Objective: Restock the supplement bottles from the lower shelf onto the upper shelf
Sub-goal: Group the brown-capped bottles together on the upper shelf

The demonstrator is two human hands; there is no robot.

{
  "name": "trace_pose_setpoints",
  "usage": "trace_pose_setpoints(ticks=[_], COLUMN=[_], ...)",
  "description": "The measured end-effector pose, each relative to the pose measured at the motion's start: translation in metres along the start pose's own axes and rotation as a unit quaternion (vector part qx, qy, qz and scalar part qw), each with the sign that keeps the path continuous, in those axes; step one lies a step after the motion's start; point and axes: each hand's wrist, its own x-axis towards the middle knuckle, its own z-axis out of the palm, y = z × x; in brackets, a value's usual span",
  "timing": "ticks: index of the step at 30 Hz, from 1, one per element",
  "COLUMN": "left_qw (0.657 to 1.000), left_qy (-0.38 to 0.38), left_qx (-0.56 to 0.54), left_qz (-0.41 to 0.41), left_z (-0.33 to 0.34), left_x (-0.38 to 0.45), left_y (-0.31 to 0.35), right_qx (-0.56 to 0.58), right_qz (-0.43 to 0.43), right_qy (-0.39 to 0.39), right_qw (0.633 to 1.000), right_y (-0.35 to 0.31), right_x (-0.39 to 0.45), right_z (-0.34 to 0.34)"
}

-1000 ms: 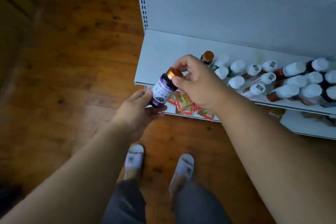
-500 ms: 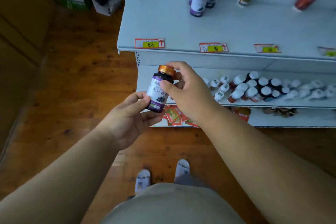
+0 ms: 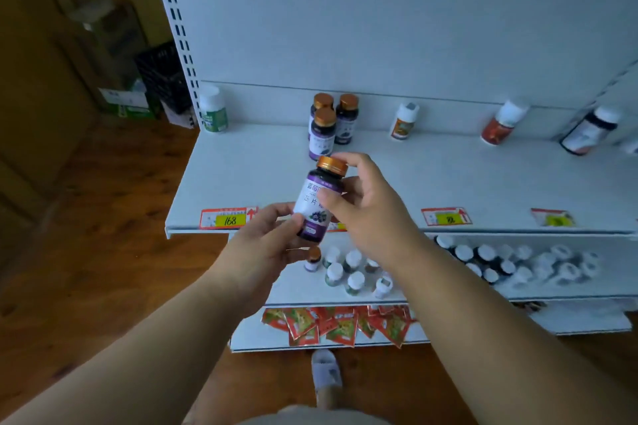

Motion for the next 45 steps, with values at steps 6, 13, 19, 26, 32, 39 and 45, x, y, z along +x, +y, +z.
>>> trace_pose_setpoints(ticks=[6, 13, 19, 26, 32, 39, 45], left_qw=[0.917, 0.857, 0.862, 0.853, 0.844, 0.835, 0.835], left_qy=[0.086, 0.166, 0.225, 0.215, 0.213, 0.145, 0.131], left_qx=[0.377, 0.48, 0.451, 0.471, 0.482, 0.493, 0.488], left_qz=[0.094, 0.087, 0.053, 0.068, 0.098, 0.195, 0.217], left_z=[0.052, 0.079, 0.081, 0.081, 0.068, 0.045, 0.014], left_x=[0.085, 0.168, 0.181, 0.18, 0.158, 0.082, 0.005], left_y=[0.018, 0.016, 0.013, 0.019, 0.025, 0.02, -0.004], right_qx=[-0.089, -0.149, -0.178, -0.233, -0.232, -0.202, -0.191], right_qz=[-0.021, -0.033, -0.066, -0.058, -0.041, -0.035, -0.053], right_qy=[-0.009, 0.007, 0.009, 0.04, 0.106, 0.136, 0.134], right_qw=[0.996, 0.988, 0.982, 0.97, 0.966, 0.969, 0.971], right_y=[0.024, 0.064, 0.082, 0.079, 0.066, 0.042, 0.026], right_x=[0.068, 0.132, 0.16, 0.18, 0.137, 0.043, -0.032], right_z=[-0.053, -0.066, -0.057, -0.047, -0.038, -0.005, 0.031])
